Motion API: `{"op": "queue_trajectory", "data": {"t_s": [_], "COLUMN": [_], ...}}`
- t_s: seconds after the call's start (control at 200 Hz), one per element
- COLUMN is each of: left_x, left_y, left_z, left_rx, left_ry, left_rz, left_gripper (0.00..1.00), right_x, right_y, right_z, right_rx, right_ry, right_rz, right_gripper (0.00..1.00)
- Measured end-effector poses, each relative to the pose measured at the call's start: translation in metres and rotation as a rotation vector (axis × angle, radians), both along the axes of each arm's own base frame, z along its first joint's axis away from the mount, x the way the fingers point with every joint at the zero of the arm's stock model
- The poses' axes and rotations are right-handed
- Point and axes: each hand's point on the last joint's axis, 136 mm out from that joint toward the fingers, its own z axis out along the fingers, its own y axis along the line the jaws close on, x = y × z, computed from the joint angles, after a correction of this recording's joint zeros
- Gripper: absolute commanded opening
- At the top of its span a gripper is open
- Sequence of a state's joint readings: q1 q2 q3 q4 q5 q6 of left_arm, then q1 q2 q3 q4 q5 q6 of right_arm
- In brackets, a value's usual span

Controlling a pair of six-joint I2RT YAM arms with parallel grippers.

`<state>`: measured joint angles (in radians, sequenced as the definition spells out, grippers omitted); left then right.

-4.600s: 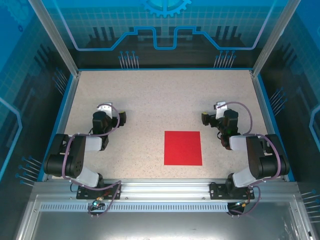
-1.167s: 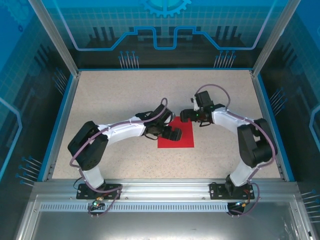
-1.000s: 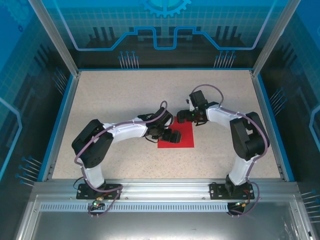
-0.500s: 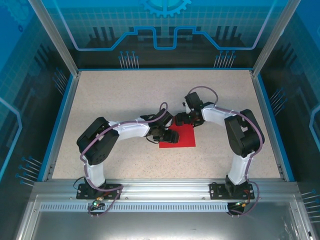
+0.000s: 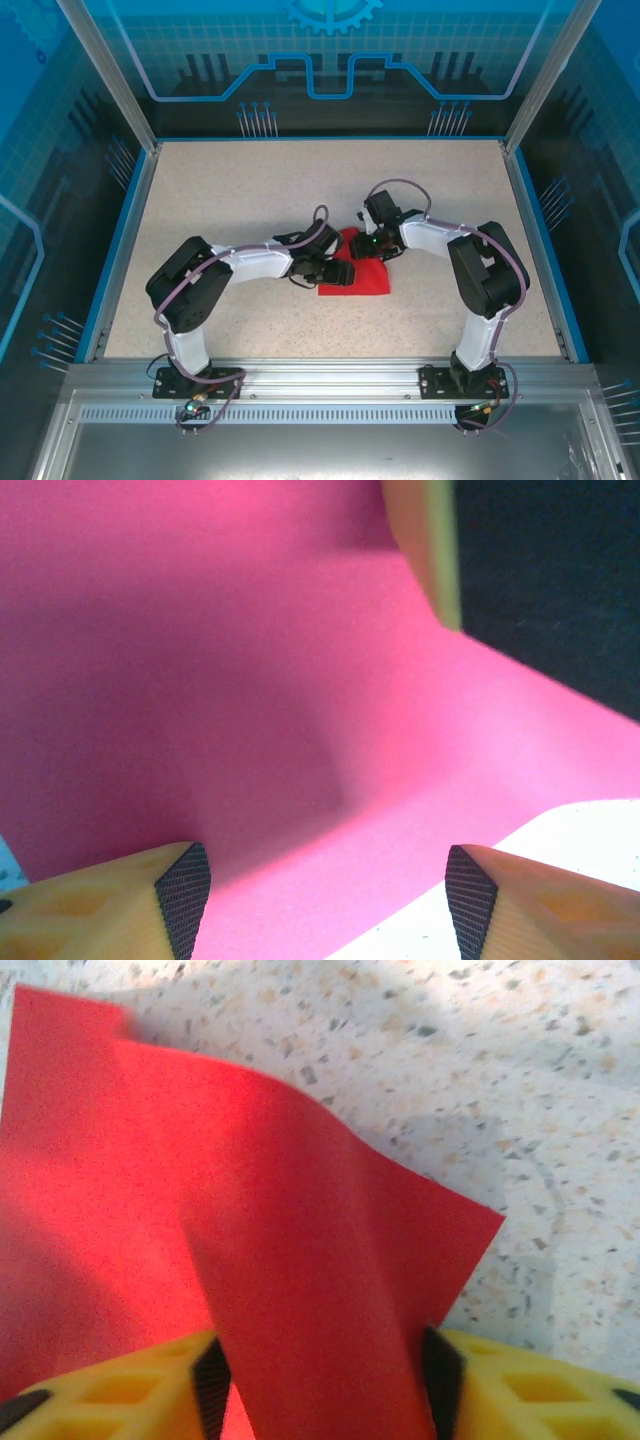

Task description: Fold a paper plane with a square sheet of paper (fold left side to right side)

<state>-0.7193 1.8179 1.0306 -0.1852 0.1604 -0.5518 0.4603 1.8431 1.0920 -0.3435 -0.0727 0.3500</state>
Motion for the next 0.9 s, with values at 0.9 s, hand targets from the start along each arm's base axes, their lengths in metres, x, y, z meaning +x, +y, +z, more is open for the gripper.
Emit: {"op": "queue_trajectory", "data": {"t_s": [0.9], "left_x": [-0.004], "left_y": [0.099], "left_z": [0.189], "left_rx": [-0.566], "left_ry": [-0.432], "left_rz": [0.081], "left_gripper": [0.95], "right_x": [-0.065], "right_y": [0.027], "right_z": [0.179], "right_rx": [0.721], "right_ry": [-0.125], "right_rz": [0.371], "right_gripper": [0.23]}}
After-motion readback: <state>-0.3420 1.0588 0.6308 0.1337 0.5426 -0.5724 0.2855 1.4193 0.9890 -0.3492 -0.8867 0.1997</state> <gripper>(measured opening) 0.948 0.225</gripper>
